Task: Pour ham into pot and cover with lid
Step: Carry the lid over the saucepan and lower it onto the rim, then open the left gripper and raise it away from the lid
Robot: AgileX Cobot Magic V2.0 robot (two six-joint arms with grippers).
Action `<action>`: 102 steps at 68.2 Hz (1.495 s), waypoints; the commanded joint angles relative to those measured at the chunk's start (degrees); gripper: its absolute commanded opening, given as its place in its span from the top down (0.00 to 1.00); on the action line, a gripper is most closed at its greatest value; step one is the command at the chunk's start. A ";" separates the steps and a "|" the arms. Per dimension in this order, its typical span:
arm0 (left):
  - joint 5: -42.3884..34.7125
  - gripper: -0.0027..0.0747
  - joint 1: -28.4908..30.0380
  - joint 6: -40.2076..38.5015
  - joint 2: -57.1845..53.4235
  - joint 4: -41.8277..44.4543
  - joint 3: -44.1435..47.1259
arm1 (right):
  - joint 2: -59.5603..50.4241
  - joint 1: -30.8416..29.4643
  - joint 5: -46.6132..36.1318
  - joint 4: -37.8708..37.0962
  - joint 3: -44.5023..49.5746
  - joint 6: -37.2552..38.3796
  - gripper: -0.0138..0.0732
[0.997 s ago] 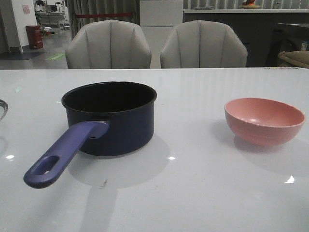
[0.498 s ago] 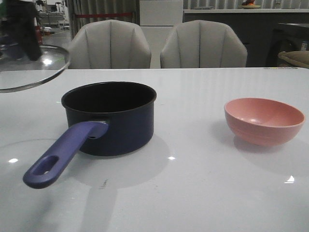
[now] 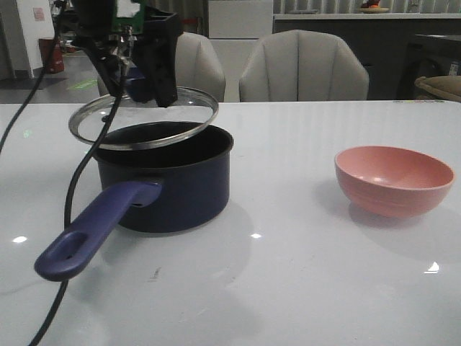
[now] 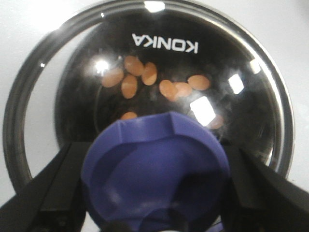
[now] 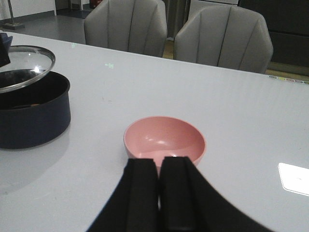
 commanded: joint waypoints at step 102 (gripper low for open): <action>7.64 0.16 -0.58 -0.26 2.85 0.19 -15.07 | 0.47 0.08 -4.95 0.15 -1.58 -0.61 0.66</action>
